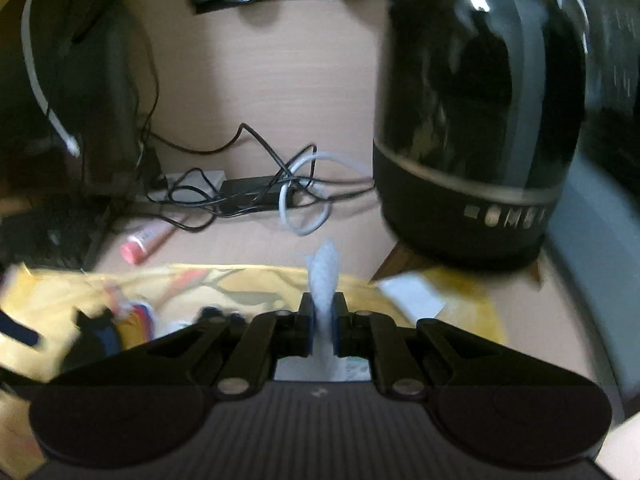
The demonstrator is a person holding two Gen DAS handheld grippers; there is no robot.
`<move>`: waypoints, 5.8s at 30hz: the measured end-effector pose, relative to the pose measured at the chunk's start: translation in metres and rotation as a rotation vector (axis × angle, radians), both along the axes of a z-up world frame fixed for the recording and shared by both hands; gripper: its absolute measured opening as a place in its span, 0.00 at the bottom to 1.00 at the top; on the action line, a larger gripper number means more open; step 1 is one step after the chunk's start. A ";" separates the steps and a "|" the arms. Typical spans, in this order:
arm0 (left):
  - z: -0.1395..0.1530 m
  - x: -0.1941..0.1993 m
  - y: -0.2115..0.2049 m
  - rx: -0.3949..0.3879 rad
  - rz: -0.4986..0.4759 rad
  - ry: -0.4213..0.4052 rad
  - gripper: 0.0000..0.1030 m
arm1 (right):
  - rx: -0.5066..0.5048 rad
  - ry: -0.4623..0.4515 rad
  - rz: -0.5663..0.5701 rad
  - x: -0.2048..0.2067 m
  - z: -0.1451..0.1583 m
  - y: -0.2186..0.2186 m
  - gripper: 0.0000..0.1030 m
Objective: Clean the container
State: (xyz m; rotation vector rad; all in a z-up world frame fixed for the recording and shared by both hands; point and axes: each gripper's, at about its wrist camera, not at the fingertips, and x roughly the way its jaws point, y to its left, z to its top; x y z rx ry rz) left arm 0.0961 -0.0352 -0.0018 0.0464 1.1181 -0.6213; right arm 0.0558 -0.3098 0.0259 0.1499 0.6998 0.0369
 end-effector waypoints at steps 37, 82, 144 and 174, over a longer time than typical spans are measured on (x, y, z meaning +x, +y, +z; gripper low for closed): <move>0.005 -0.021 -0.101 -0.075 -0.243 0.004 1.00 | 0.290 0.161 -0.246 -0.041 -0.069 -0.118 0.14; -0.026 -0.005 -0.182 -0.031 -0.401 -0.033 0.94 | 0.143 0.150 -0.209 0.011 -0.080 -0.122 0.16; -0.014 -0.115 -0.087 0.274 0.482 -0.166 1.00 | 0.122 0.227 0.041 -0.089 -0.059 -0.011 1.00; -0.012 -0.119 -0.068 0.236 0.489 -0.162 1.00 | 0.026 0.225 0.077 -0.083 -0.051 0.012 1.00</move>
